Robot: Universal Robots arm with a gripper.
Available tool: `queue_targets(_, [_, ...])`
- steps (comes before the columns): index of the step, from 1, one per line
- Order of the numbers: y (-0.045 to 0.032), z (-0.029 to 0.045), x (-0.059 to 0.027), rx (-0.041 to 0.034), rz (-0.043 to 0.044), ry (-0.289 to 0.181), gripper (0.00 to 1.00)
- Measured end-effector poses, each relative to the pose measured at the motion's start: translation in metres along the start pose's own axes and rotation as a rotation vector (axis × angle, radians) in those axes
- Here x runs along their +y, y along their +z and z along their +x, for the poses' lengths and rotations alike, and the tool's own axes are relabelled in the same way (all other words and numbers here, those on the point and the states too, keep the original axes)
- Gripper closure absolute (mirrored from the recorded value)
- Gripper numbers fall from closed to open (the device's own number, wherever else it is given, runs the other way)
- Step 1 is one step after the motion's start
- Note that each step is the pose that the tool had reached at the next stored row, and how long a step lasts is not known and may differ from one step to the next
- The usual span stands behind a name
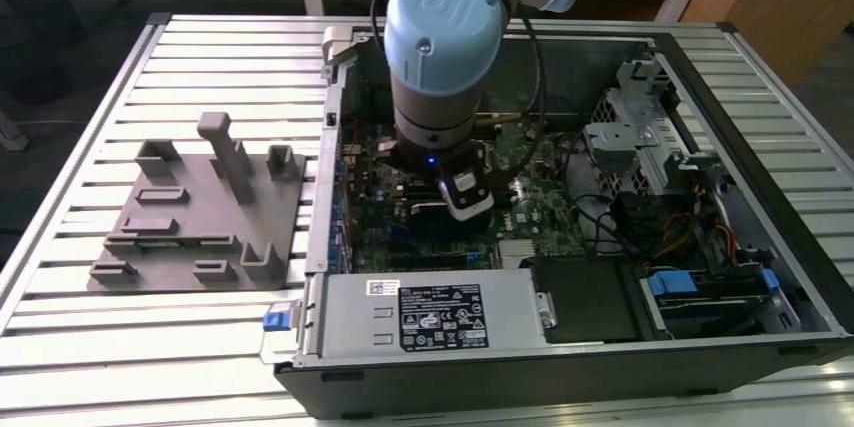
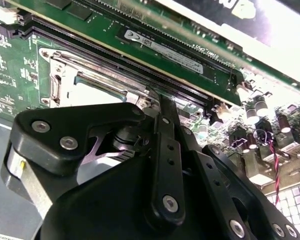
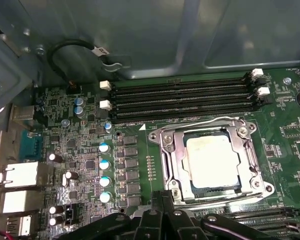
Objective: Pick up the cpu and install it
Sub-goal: 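Install the second cpu locking lever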
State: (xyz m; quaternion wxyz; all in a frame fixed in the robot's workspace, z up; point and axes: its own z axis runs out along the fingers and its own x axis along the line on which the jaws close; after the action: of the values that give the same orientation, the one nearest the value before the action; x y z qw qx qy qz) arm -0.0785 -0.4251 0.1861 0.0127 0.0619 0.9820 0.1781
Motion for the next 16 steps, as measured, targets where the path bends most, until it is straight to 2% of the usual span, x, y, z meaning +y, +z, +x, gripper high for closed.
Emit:
queue_targets(6, [0.0006,0.0001,-0.0003,-0.0005,0.0001,0.000,0.89])
queue_targets(8, [-0.0016,0.0001,0.0007,-0.0007,-0.0005,0.000,0.89])
queue_targets(10, [-0.0067,0.0001,0.0025,-0.0006,-0.0002,0.000,0.89])
queue_targets(16, [-0.0315,0.0000,0.0118,-0.0005,0.0002,0.000,0.89])
